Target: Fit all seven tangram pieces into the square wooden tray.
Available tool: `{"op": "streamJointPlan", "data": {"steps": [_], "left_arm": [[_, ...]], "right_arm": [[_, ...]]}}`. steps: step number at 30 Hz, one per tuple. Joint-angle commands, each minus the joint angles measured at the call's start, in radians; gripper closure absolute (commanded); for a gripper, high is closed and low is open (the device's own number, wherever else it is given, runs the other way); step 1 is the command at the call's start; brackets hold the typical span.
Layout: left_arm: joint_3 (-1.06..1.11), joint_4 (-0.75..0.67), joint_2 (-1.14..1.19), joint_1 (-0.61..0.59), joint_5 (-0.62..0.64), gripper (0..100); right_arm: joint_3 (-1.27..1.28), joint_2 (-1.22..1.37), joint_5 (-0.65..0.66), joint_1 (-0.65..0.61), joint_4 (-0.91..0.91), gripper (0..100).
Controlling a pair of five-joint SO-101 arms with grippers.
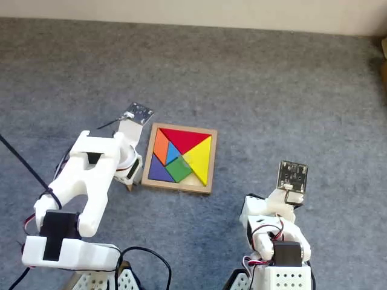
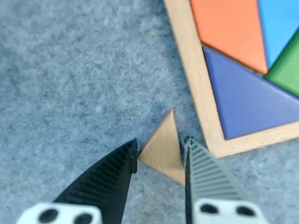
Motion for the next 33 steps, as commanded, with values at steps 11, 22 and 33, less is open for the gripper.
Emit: {"op": "streamJointPlan", "data": {"steps": [11, 22, 33], "left_arm": [[-0.022, -0.005, -0.016, 0.028, -0.009, 88], [-0.246, 0.275, -0.016, 0.038, -0.026, 88], [-0.418, 0.391, -0.015, 0.202, -0.126, 88]], "right_arm": [[0.124, -0.019, 0.011, 0.012, -0.024, 99.3], [0.124, -0.019, 0.011, 0.012, -0.024, 99.3], [0.124, -0.019, 0.011, 0.012, -0.024, 99.3]]}}
